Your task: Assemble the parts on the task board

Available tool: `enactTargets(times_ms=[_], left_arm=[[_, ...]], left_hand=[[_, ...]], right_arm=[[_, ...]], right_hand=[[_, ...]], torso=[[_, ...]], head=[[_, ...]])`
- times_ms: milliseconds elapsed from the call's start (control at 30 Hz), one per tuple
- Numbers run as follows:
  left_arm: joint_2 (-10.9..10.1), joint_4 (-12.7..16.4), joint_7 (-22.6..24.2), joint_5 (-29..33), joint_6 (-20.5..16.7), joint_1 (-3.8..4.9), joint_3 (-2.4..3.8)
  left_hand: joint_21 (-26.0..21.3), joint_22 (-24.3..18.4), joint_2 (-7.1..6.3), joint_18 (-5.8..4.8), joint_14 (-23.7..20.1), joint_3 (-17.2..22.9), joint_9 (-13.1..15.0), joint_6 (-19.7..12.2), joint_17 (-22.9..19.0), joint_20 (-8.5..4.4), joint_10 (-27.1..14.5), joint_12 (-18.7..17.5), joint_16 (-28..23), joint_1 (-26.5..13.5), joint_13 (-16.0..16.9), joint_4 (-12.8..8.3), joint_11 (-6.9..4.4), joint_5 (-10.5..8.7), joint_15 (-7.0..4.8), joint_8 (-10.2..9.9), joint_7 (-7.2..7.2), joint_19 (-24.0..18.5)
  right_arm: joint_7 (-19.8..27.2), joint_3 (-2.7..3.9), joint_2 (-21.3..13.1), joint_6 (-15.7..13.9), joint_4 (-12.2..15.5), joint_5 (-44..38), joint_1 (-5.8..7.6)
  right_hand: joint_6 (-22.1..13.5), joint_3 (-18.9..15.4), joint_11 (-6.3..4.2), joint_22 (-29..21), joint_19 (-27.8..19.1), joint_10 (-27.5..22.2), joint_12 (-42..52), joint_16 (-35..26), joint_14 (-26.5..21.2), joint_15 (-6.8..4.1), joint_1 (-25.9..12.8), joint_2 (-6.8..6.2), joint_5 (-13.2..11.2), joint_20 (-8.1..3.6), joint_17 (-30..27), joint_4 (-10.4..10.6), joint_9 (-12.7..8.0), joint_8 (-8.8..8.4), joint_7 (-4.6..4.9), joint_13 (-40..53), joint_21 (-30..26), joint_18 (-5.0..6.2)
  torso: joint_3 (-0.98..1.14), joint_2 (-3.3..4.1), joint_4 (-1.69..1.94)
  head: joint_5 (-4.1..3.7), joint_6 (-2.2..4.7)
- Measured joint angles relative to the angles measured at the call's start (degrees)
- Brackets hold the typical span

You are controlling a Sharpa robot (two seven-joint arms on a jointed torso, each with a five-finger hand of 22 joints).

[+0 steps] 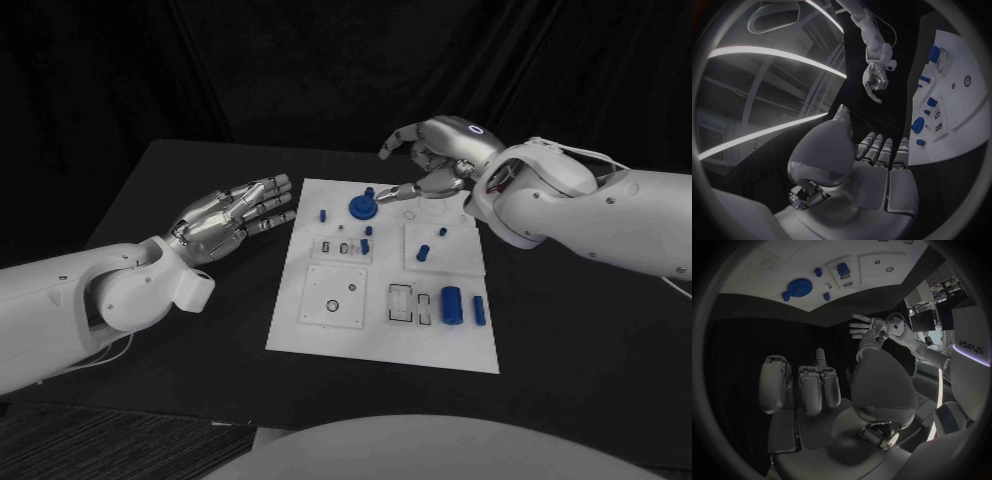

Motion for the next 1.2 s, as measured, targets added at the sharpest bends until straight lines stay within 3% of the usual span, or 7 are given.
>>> enactTargets(times_ms=[233,500,567,700,767,967,1200], left_arm=[[0.4,0.3,0.7,-4.7,-4.4,4.07,-0.01],[1.7,-1.1,-0.7,-14.7,-9.1,11.68,0.07],[2.4,-2.0,-2.3,-18.7,-9.9,13.48,0.07],[3.8,-3.2,-6.5,-28.8,-10.5,16.25,0.07],[4.7,-3.6,-8.6,-33.9,-10.5,17.42,0.05],[8.4,-4.5,-16.4,-49.0,-7.0,21.45,0.09],[15.8,-8.4,-27.7,-57.1,1.8,23.21,0.11]], left_hand=[[13.7,6.8,-0.99,-0.03,20.8,-0.6,0.5,4.3,4.1,0.94,16.0,20.9,22.3,1.0,4.6,-0.6,4.50,2.76,2.46,1.2,0.47,20.3],[26.5,12.2,-0.98,-0.02,35.3,-3.2,1.8,17.4,15.8,-2.36,31.4,42.2,49.3,1.0,16.6,0.2,0.86,4.11,-1.55,4.0,2.44,40.1],[31.9,15.8,-0.99,-0.01,37.6,-3.2,2.5,24.3,22.3,-4.45,35.5,51.4,59.3,1.0,25.6,0.2,-1.52,4.76,-3.89,5.4,2.70,43.8],[47.8,29.0,-0.98,-0.04,67.1,-4.0,4.2,31.2,73.0,-6.32,64.9,70.7,77.3,1.0,73.3,0.9,-2.93,5.12,-5.49,6.5,2.84,45.6],[56.7,41.1,-0.97,-1.40,78.7,-4.0,5.2,34.6,73.1,-7.21,73.7,74.0,78.5,1.0,73.7,0.9,-2.88,5.41,-5.52,8.1,2.21,51.1],[74.2,69.2,0.16,-6.26,80.4,-5.8,6.7,39.5,73.1,-8.32,74.7,74.9,78.6,-0.2,73.7,0.6,-4.10,5.38,-6.46,10.1,0.19,70.9],[81.4,72.4,1.96,-6.30,80.3,-8.2,9.8,44.6,73.1,-9.39,76.0,75.3,78.6,-7.0,73.6,1.1,-6.00,5.38,-8.11,12.7,-1.71,78.6]], right_arm=[[-0.2,-0.01,-3.6,-1.1,1.8,2.3,1.30],[-1.0,-0.04,-3.9,0.1,1.9,6.0,1.47],[-1.3,-0.04,-3.6,0.5,1.8,6.8,1.47],[-1.8,-0.04,-3.4,1.3,1.8,8.1,1.44],[-2.1,-0.04,-3.5,1.7,1.8,8.6,1.30],[-2.9,-0.06,-3.3,2.9,1.4,10.0,0.40],[-3.4,-0.07,-2.7,3.5,1.0,10.9,-0.01]], right_hand=[[2.4,0.0,0.02,0.0,0.0,0.0,0.0,0.0,0.0,0.01,-1.9,1.98,0.0,0.00,0.0,0.0,-0.4,1.24,0.08,0.0,0.5,0.00],[6.0,0.0,0.50,0.0,0.1,0.5,0.0,0.0,-0.5,0.50,-5.3,9.03,0.1,0.90,0.0,0.0,-0.9,1.33,0.21,0.0,0.5,0.00],[6.5,0.0,0.50,0.0,0.1,0.5,0.0,0.0,-0.5,0.50,-5.4,9.09,0.8,0.91,0.0,0.0,-1.3,1.33,0.20,0.0,0.5,0.00],[7.0,0.0,0.50,0.0,0.1,0.5,0.0,0.0,-0.1,0.84,-5.4,11.35,3.4,0.91,0.0,0.0,-1.7,1.32,0.22,0.0,0.5,0.00],[7.2,0.0,0.50,0.0,0.1,0.5,0.0,0.0,-0.1,0.84,-5.4,11.36,3.5,0.91,0.0,0.0,-1.7,1.32,0.41,0.0,0.5,0.00],[7.7,0.0,0.50,0.0,0.1,0.5,0.0,0.0,-0.1,0.84,-4.4,12.62,5.2,0.91,0.0,0.0,-2.1,1.32,0.32,0.0,0.5,-0.01],[9.3,-0.7,1.31,0.0,0.1,-0.3,0.0,0.0,-0.1,0.85,-4.4,12.64,6.5,0.91,0.0,-0.7,-2.1,1.32,0.29,0.0,0.5,0.00]], torso=[[0.03,-0.02,0.04],[0.13,-0.02,0.07],[0.23,-0.02,-0.09],[0.71,0.03,-0.63],[1.03,0.09,-0.98],[2.13,0.31,-1.86],[3.56,0.55,-3.13]], head=[[-0.23,0.00],[-0.10,0.00],[0.25,0.00],[0.62,0.00],[0.70,0.00],[0.37,0.00],[1.16,0.00]])
